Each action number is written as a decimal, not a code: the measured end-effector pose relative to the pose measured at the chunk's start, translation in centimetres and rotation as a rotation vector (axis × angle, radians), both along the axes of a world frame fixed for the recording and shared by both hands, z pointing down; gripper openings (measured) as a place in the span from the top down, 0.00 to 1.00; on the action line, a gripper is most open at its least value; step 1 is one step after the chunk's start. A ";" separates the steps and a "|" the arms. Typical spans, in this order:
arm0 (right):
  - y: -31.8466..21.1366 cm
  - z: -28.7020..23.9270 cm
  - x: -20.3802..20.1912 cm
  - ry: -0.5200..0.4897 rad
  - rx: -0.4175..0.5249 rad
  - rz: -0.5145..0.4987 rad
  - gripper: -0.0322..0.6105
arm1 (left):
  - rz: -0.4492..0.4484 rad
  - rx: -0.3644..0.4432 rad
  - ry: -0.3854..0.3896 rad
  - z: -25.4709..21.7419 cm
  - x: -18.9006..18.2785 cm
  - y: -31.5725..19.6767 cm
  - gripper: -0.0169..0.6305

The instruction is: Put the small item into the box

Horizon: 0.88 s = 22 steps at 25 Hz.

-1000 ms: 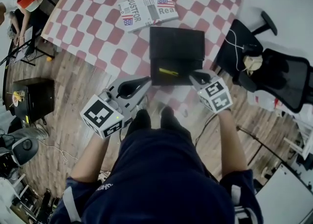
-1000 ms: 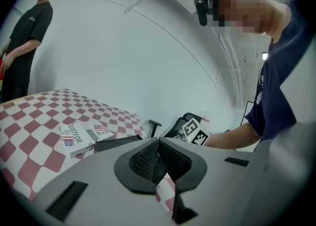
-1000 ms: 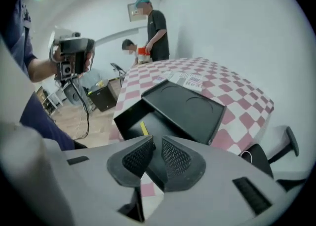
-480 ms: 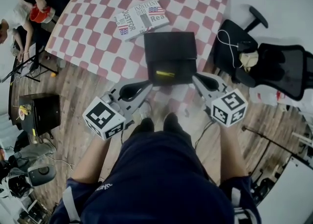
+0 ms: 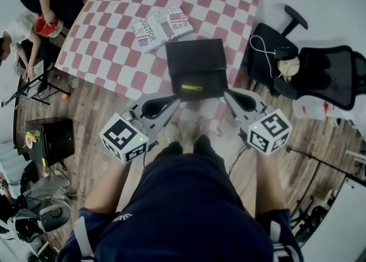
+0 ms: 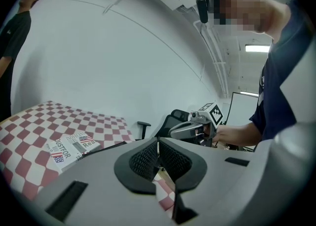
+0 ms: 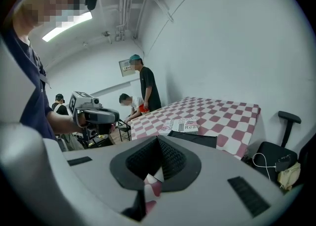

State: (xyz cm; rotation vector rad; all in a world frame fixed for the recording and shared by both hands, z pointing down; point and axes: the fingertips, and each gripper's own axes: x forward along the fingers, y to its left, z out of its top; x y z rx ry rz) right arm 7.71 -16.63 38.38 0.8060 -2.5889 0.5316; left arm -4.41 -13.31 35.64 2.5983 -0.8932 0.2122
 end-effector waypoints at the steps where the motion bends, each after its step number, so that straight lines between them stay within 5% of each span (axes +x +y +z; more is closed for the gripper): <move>1: 0.1 -0.2 0.0 -0.003 0.002 0.001 0.92 | 0.005 0.003 0.000 -0.1 0.1 0.0 0.91; 22: 0.8 0.3 -0.3 0.001 -0.010 -0.006 0.93 | 0.036 0.008 0.005 -0.2 1.2 -0.2 0.91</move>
